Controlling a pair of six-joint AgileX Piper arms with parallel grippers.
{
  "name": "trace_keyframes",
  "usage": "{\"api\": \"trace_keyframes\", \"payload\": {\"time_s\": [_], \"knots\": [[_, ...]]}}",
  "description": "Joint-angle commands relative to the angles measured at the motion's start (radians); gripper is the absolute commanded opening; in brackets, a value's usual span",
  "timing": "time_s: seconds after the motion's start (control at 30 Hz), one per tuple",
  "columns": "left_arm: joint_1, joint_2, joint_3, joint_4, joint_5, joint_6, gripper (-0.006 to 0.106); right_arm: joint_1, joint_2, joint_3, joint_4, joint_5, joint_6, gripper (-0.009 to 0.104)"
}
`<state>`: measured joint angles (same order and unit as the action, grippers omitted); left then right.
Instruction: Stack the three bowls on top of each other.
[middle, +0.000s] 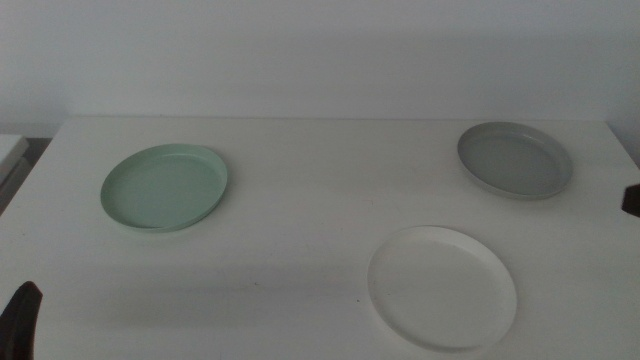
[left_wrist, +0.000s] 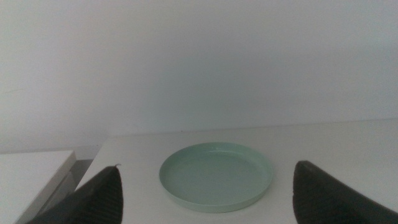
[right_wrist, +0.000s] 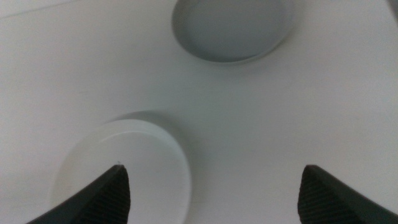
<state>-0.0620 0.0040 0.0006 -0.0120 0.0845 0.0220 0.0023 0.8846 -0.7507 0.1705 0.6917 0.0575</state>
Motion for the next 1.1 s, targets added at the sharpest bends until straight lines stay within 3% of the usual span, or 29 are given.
{"api": "trace_keyframes", "payload": {"time_s": [0.0,0.07,0.33,0.5,0.67,0.8,1.07], "knots": [[-0.004,-0.004,-0.001,-0.002,-0.014,-0.011,0.094,-0.003,0.038,-0.037,0.042,0.008,-0.032,0.091],[-0.004,-0.004,-0.001,-0.002,-0.014,-0.011,0.094,-0.003,0.102,-0.091,0.072,0.07,-0.058,0.091],[-0.004,-0.004,-0.001,-0.002,-0.014,-0.011,0.094,0.023,0.403,-0.248,0.07,0.229,-0.028,0.091],[-0.004,-0.004,-0.001,-0.002,-0.014,-0.011,0.094,0.114,0.583,-0.248,0.068,0.191,0.013,0.09],[-0.004,-0.004,-0.001,-0.002,-0.014,-0.011,0.094,0.161,0.721,-0.248,0.063,0.116,0.049,0.079],[-0.004,-0.004,-0.001,-0.002,-0.014,-0.011,0.094,0.178,0.818,-0.248,0.074,0.056,0.064,0.068],[-0.004,-0.004,-0.001,-0.002,-0.014,-0.011,0.094,0.18,0.925,-0.248,0.072,0.037,0.084,0.059]]}}
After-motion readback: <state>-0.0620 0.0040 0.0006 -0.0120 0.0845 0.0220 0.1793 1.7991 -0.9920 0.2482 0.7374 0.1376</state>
